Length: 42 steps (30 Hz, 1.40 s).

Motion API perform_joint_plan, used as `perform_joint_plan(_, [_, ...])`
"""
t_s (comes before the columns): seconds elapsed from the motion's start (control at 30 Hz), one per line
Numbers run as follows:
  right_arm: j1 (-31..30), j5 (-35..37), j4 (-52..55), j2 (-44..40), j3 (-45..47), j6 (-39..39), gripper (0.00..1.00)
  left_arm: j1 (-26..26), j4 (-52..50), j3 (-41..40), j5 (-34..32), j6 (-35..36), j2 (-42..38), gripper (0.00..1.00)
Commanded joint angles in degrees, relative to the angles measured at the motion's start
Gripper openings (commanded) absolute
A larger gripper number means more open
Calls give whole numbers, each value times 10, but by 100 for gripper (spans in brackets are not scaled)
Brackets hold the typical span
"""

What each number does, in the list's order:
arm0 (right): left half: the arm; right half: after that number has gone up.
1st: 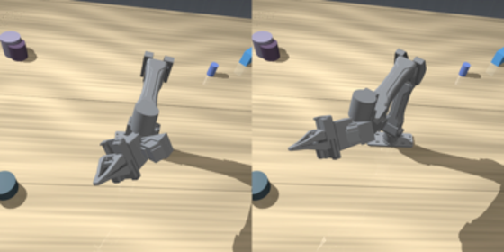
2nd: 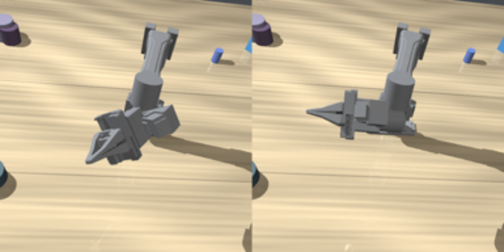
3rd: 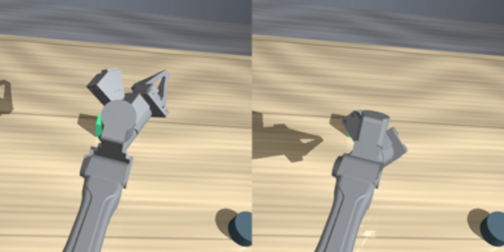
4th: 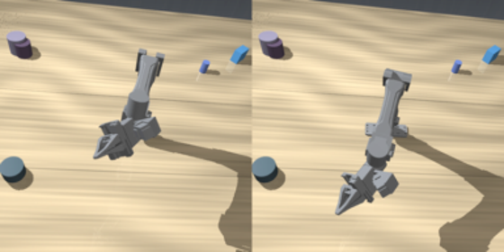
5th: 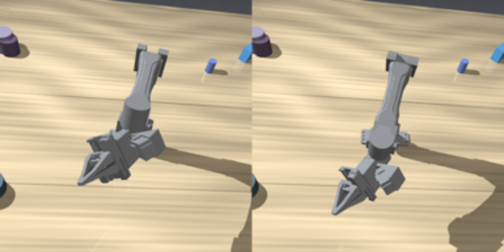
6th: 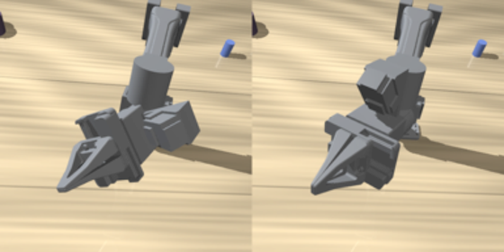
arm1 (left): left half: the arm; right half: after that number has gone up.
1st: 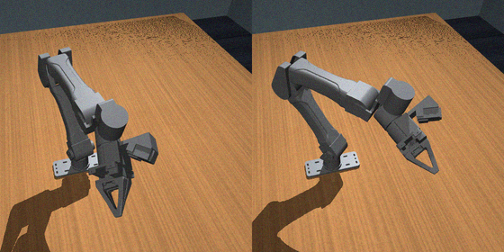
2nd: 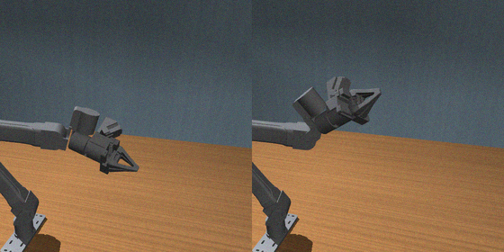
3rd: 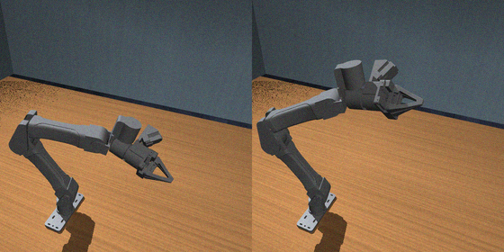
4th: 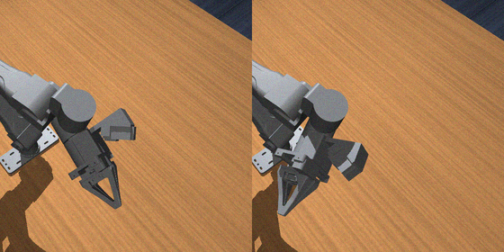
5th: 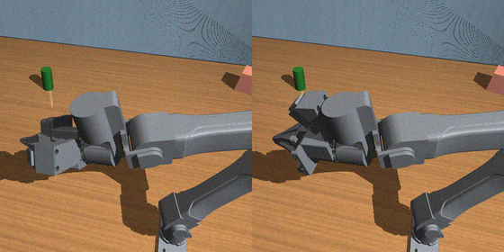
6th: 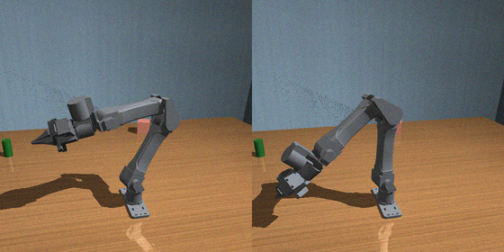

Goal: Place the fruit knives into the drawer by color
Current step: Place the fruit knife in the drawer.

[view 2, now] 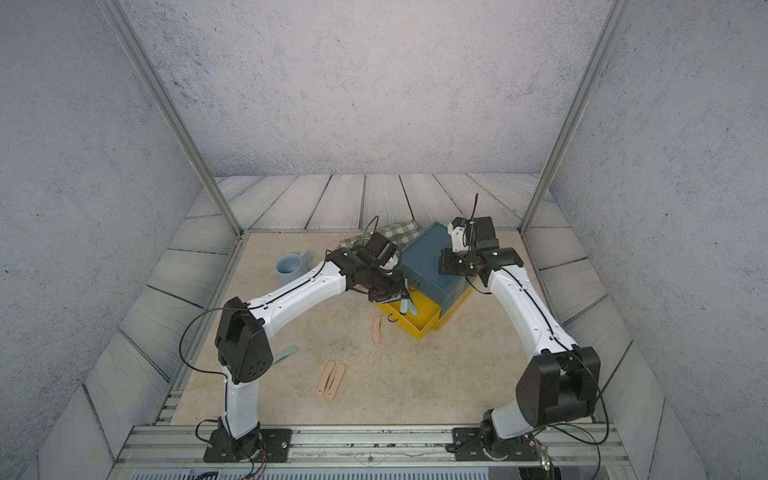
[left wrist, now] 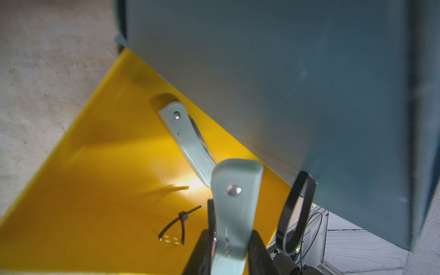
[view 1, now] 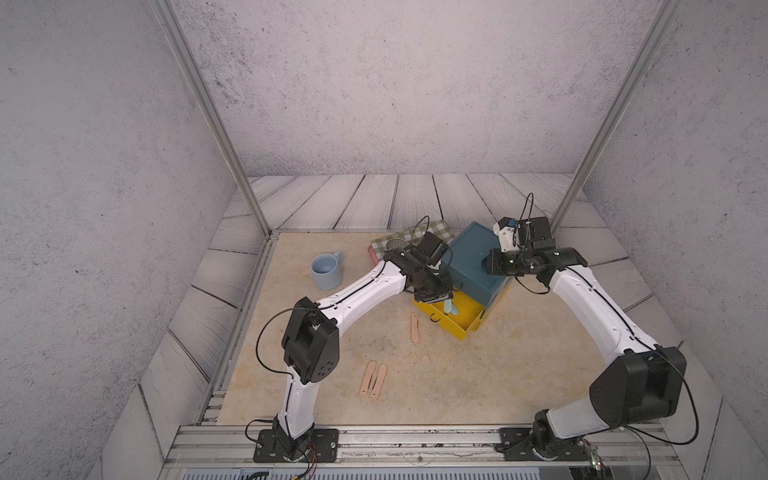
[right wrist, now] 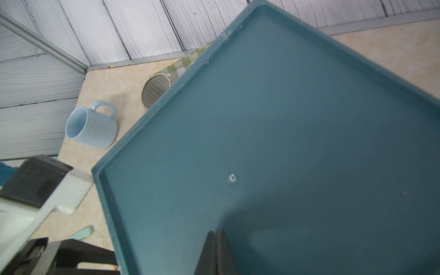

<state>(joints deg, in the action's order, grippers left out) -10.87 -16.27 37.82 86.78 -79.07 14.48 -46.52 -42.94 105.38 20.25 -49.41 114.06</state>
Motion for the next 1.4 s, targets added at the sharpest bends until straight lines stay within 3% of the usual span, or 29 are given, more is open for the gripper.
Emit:
perform_joint_plan(0.0, [-1, 41, 184, 60, 63, -3, 8, -2, 10, 2, 1, -1, 20, 13])
perform_joint_plan(1.1, [-1, 43, 188, 54, 64, -3, 8, 0, 30, -44, -19, -18, -12, 13])
perform_joint_plan(1.37, [-1, 42, 188, 55, 63, -3, 8, 0, 23, -35, -16, -16, -3, 21])
